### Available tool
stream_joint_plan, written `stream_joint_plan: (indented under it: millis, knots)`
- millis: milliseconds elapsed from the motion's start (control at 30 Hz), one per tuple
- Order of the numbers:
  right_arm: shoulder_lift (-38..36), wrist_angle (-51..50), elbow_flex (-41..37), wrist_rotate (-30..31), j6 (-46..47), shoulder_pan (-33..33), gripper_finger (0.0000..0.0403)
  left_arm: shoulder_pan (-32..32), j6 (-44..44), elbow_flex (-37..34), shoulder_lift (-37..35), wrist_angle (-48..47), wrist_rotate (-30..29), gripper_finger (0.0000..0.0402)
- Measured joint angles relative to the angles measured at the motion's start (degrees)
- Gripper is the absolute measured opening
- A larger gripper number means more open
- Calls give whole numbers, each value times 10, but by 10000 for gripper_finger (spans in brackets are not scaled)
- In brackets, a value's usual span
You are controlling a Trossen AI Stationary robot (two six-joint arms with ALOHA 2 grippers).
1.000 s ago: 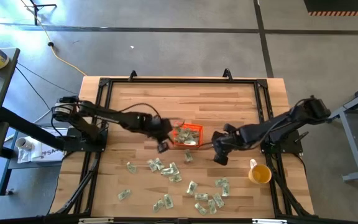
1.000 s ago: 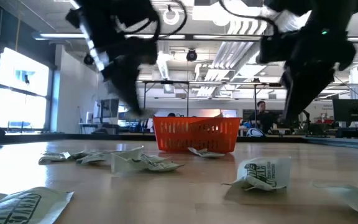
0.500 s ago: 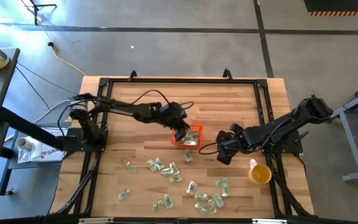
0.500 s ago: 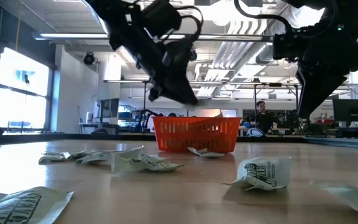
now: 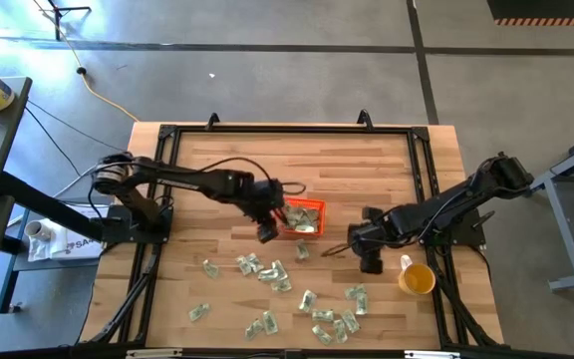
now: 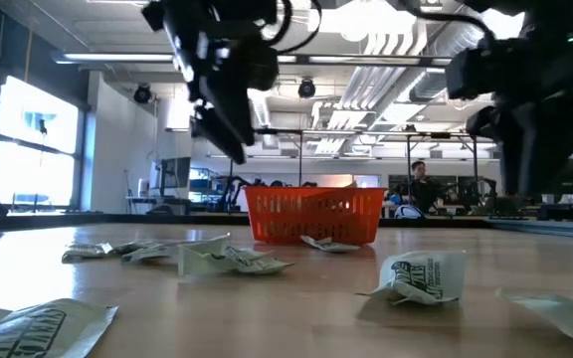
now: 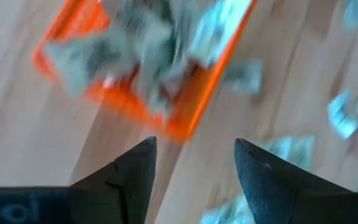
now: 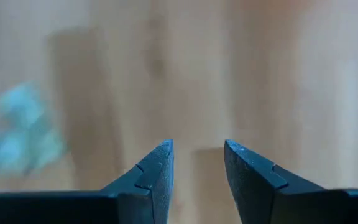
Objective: Pick and place Stevia / Truvia into bins
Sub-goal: Put the light green stevia packet into the orange bin
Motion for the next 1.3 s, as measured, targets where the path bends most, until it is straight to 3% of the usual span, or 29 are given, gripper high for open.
stream_joint_plan:
  millis: [200,333,467,633,1000,1200,1300]
  knots:
    - [1,36,3,-158,-12,49,133,-42,-4,-1,-21,-125,-92,232]
    - [17,108,3,-202,24,99,133,-64,-8,-6,-22,-136,-121,225]
    - [53,182,3,-191,65,123,133,-80,-10,-34,-22,-129,-125,225]
    - [88,189,3,-112,127,122,133,-102,-26,-69,-22,-139,-125,225]
    - [104,209,3,-54,53,132,163,-139,-77,-133,-58,-151,-122,225]
    - [142,238,3,-98,48,144,205,-138,-128,-181,-109,-150,-124,225]
    - [157,253,3,-90,48,153,218,-138,-153,-200,-136,-153,-126,225]
